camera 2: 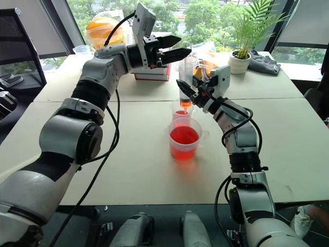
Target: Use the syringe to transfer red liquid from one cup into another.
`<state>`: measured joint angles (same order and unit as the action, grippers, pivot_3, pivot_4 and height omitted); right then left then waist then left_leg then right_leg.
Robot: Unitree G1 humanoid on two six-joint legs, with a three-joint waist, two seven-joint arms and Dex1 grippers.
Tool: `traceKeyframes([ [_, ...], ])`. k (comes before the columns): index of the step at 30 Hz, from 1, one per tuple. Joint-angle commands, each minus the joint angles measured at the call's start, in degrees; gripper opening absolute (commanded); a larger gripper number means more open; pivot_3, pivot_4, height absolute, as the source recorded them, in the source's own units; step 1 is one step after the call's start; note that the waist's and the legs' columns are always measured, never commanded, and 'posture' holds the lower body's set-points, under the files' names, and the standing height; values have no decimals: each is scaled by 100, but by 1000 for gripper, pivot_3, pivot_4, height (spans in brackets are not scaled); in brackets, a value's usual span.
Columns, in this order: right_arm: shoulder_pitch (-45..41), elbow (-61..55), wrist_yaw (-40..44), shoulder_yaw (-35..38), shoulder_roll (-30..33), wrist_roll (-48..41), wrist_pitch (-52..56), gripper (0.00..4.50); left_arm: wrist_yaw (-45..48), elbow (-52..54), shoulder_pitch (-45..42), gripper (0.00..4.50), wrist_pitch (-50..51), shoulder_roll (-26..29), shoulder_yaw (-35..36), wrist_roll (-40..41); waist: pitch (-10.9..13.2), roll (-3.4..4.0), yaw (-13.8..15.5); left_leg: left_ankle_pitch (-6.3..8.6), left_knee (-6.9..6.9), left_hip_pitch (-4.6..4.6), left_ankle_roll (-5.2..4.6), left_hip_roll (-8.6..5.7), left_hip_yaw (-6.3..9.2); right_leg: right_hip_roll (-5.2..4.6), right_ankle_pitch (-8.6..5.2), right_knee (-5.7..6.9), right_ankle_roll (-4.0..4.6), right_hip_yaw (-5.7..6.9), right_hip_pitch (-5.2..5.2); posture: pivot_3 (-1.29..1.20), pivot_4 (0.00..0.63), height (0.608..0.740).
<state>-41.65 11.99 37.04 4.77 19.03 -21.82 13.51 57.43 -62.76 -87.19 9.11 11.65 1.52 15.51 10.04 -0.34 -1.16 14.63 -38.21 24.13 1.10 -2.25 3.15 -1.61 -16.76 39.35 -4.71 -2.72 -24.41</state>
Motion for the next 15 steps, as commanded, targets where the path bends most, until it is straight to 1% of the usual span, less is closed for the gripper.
traceKeyframes([
  [1,-125,-151,38,39,-25,-15,-123,1484,82,67,-262,1252,-150,12,166,-7,0,0,1,0,0,0,0,0,0,0,0,0,0,0,0,0,150,740],
  [3,-130,-158,49,34,-29,-9,-116,1484,182,86,-262,224,-115,11,191,16,0,0,4,0,0,0,0,0,0,-1,0,-1,0,0,0,0,150,740],
  [4,-133,-165,52,34,-31,-10,-109,1484,250,107,-252,40,-99,13,188,18,0,0,3,0,0,0,0,0,0,-1,0,0,0,0,0,0,150,740],
  [10,-236,-367,22,60,-8,-72,26,1484,671,300,-26,40,-137,15,-8,-136,0,0,-9,0,1,0,0,0,0,1,0,0,0,0,-1,0,150,740],
  [15,-411,-491,-30,124,41,-79,134,1484,628,387,191,40,-387,-53,-89,-332,0,0,3,0,0,0,0,0,0,-1,0,0,0,-1,-1,0,150,740],
])
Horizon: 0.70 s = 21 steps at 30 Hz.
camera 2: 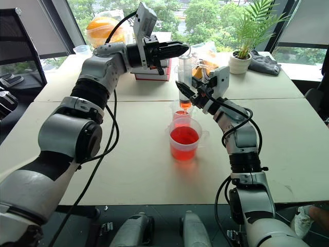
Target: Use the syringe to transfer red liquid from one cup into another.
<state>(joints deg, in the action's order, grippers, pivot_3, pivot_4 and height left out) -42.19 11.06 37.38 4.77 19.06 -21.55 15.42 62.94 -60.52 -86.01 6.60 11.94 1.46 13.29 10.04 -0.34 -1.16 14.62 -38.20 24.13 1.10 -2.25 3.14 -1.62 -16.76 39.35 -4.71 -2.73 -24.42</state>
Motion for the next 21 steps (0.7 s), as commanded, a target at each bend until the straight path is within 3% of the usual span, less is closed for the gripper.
traceKeyframes([
  [1,-391,-414,-73,137,48,-104,-43,1484,78,178,116,40,-158,-98,-94,-135,0,0,5,0,0,0,0,0,0,0,0,0,0,0,0,0,150,740],
  [21,-620,-1330,-346,463,242,-441,716,1484,-2,293,853,40,-381,-261,-330,-452,0,0,8,0,0,0,0,0,0,-1,0,0,0,-1,0,0,150,740],
])
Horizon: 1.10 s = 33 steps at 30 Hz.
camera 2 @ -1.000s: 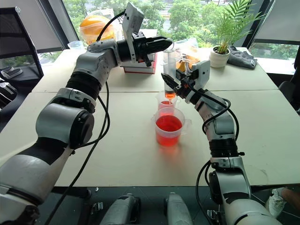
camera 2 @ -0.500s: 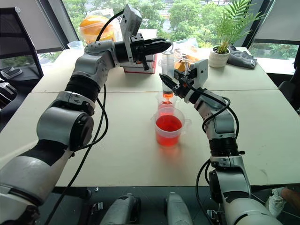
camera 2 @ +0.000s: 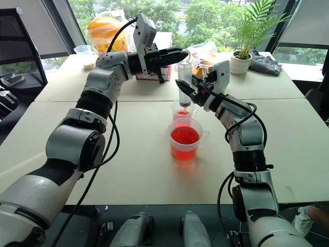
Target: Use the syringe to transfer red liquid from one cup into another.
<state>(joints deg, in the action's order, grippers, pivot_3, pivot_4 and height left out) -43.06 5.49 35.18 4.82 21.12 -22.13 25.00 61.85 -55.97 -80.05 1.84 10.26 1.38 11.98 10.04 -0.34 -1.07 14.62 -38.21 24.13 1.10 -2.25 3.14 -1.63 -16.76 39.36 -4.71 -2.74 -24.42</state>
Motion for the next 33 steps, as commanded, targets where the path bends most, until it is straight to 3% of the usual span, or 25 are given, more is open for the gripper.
traceKeyframes([
  [1,-556,-798,-149,481,27,-419,-203,1484,112,-150,277,40,99,-95,-330,-324,0,0,-1,0,0,0,0,0,0,0,0,0,0,0,0,0,150,740],
  [15,-188,-665,-41,219,-129,-339,-194,1484,263,250,162,40,510,142,-111,-50,0,0,-3,0,0,0,0,0,0,1,0,0,0,0,0,0,150,740],
  [19,-57,-583,64,109,-188,-282,-215,1484,355,442,106,1636,776,286,27,114,0,0,-11,0,0,0,0,0,0,1,0,0,0,0,0,0,150,740],
  [25,-33,-438,135,51,-185,-234,-275,1484,419,600,-61,4395,1028,586,229,306,0,0,-5,0,0,0,0,0,0,1,0,0,0,1,0,0,150,740],
  [33,-158,-230,108,114,-188,-223,-309,1484,1951,2299,927,4453,2107,1512,-287,601,-1,1,-131,-1,4,-1,2,2,2,1,0,0,0,-3,-1,0,150,740],
])
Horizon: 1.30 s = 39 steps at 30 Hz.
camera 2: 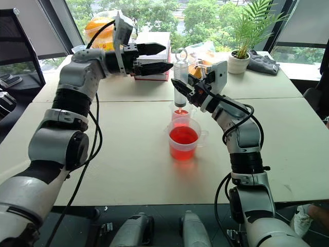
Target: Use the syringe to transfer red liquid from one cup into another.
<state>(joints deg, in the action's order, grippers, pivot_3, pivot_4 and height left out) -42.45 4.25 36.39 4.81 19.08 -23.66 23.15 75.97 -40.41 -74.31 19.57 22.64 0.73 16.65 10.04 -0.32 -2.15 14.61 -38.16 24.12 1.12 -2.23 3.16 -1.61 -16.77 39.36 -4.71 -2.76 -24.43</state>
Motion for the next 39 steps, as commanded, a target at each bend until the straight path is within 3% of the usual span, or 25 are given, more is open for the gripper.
traceKeyframes([
  [1,-240,-94,-23,134,26,-79,-109,1484,648,983,520,4453,420,398,-304,130,0,0,-35,-2,0,0,3,0,1,-1,0,0,0,-3,0,0,150,740],
  [6,-536,-284,-256,377,123,-320,323,1484,1140,2008,1327,4453,675,998,-602,142,0,0,-42,-5,0,0,9,1,4,-1,0,4,0,-4,-1,0,150,740],
  [12,-1245,-944,-759,854,640,-998,1779,1484,982,2270,1517,4453,622,1039,-672,144,1,1,19,-6,-3,3,11,0,8,-8,0,3,0,-1,0,0,150,740],
  [15,-1796,-808,-1362,1134,1247,-1257,3521,1484,849,2261,1523,4453,587,952,-634,167,0,1,34,-6,-1,6,10,0,11,-10,0,0,0,3,-1,0,150,740],
  [20,-2362,-292,-1920,1310,1788,-1204,5556,1484,748,2230,1557,4453,503,843,-625,198,0,0,86,-5,-1,6,9,0,8,-11,0,-2,2,0,-1,0,150,740],
  [22,-2374,-61,-1828,1036,2171,-1054,6045,1484,711,2223,1587,4453,439,791,-621,206,0,0,113,-6,1,6,9,1,3,-11,1,1,4,-3,-3,0,150,740],
  [25,-2286,646,-1486,-68,2937,-1025,6852,1484,627,2281,1670,4453,383,705,-579,257,0,1,143,-5,1,10,7,1,2,-13,1,-7,4,-1,-4,0,150,740],
  [32,-2086,1826,-1091,-1015,3153,-673,6902,1484,573,2566,1867,4453,495,683,-531,487,0,1,98,-3,2,17,3,2,-4,-9,1,-12,4,-4,-9,0,150,740],
  [39,-1842,2706,-555,-1630,3054,-80,5961,1484,485,2750,1970,4453,616,688,-503,683,0,1,111,-3,-4,18,3,3,-4,-7,2,-12,3,-3,-8,0,150,740],
])
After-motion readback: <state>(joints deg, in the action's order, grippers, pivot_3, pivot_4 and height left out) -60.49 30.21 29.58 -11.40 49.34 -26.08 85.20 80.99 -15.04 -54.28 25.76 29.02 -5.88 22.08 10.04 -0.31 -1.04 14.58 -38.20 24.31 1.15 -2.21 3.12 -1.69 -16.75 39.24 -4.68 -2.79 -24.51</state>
